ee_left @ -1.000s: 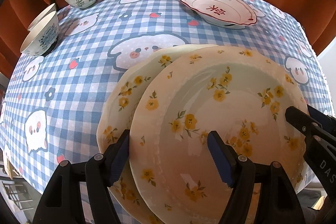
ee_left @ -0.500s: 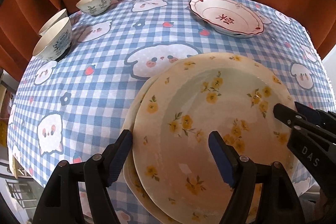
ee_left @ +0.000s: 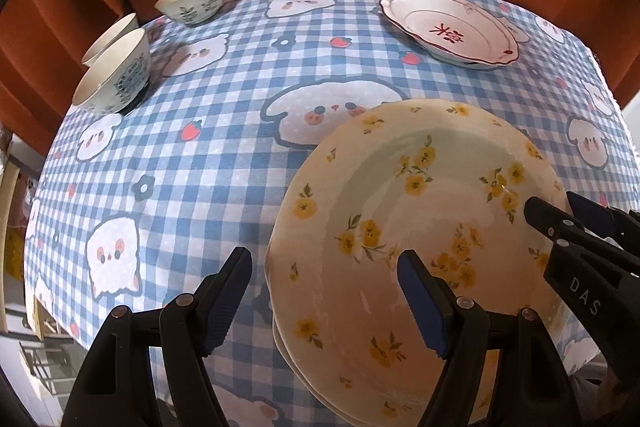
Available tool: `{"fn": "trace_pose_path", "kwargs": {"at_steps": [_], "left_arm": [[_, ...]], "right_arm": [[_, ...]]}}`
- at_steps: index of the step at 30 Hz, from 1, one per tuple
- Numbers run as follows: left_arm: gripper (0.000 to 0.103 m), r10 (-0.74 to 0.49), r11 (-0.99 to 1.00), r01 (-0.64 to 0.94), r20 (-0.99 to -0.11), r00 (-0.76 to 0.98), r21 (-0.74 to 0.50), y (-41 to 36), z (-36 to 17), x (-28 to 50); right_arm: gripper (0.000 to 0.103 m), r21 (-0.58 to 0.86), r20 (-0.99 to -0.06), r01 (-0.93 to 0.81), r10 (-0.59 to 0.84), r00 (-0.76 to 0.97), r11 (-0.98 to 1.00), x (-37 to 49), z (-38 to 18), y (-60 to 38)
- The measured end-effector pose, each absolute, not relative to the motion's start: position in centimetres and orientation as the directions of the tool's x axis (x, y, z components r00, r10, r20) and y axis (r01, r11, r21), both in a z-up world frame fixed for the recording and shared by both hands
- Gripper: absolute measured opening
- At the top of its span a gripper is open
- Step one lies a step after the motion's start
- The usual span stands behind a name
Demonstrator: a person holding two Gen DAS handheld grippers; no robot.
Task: Organize plates and bowls
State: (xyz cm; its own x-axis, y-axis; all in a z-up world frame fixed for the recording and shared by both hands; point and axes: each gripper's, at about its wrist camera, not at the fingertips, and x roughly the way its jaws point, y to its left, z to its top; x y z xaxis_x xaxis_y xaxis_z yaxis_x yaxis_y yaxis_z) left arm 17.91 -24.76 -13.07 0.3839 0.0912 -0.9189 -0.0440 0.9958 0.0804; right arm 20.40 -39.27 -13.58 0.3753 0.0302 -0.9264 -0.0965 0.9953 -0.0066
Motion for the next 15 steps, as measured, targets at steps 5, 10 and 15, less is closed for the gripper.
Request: {"fn": "trace_pose_path", "kwargs": {"at_steps": [5, 10, 15], "left_arm": [[0.078, 0.036, 0.999, 0.006, -0.925, 0.378, 0.041, -24.1, -12.6, 18.5], [0.086, -0.011, 0.998, 0.062, -0.921, 0.389, 0.014, -23.4, -11.1, 19.2], [0.091, -0.050, 0.995, 0.099, -0.898, 0.437, -0.007, -22.8, -9.1, 21.1]], "right_arm": [[0.048, 0.010, -0.932, -0.035, 0.022, 0.361, 0.999, 20.4, -13.3, -39.3], [0.052, 0.034, -0.931, 0.022, 0.023, 0.363, 0.999, 20.3, -11.6, -38.8], [0.067, 0.051, -0.911, 0.015, 0.040, 0.411, 0.999, 20.9, -9.4, -37.2]]}}
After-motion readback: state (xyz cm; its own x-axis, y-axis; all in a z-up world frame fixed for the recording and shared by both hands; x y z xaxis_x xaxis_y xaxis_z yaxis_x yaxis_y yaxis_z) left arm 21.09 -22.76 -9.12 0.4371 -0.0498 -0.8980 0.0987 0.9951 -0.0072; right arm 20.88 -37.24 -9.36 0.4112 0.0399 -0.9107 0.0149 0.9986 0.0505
